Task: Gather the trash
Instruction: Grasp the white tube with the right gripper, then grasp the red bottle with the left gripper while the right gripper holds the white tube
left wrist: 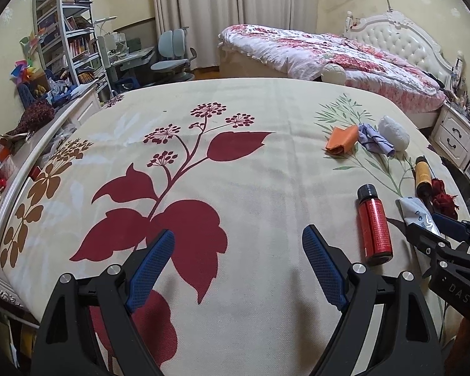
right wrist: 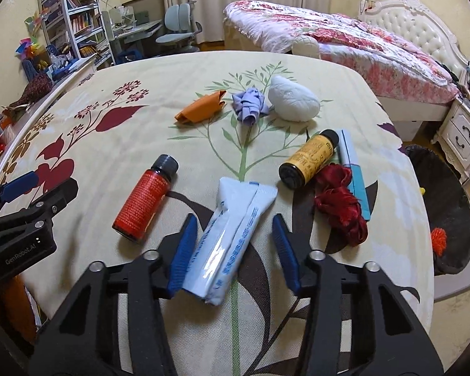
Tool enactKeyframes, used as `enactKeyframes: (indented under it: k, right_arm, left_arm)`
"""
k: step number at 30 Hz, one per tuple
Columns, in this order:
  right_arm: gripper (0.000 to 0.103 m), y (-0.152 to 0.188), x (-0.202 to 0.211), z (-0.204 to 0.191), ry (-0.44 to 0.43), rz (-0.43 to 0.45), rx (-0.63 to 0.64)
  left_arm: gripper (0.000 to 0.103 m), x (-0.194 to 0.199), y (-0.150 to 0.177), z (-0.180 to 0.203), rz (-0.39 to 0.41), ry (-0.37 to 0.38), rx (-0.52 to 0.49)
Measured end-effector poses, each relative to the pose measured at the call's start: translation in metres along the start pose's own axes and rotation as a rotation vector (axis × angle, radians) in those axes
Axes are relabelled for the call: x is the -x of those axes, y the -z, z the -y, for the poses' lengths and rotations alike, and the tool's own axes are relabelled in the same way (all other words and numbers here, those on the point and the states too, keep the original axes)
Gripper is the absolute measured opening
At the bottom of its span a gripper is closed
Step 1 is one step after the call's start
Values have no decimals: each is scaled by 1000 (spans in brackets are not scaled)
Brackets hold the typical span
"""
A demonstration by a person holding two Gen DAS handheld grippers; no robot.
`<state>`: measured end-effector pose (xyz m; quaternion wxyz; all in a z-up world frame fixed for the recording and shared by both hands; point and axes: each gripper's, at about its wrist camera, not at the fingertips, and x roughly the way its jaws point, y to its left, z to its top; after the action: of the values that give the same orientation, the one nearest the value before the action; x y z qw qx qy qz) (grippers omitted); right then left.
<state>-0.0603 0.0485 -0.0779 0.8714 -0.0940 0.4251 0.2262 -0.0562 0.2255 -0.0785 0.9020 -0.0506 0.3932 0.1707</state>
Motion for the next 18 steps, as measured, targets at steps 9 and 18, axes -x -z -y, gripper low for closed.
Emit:
enactKeyframes:
  k: [9,18]
  right_arm:
    - [23,3,5,4,-18,27,-8]
    - [23,0,30,25,11,101,-44]
  left_arm:
    - [83,2,0,17,-1,26,-26]
    - [83,6,-6,39,6,85,-43]
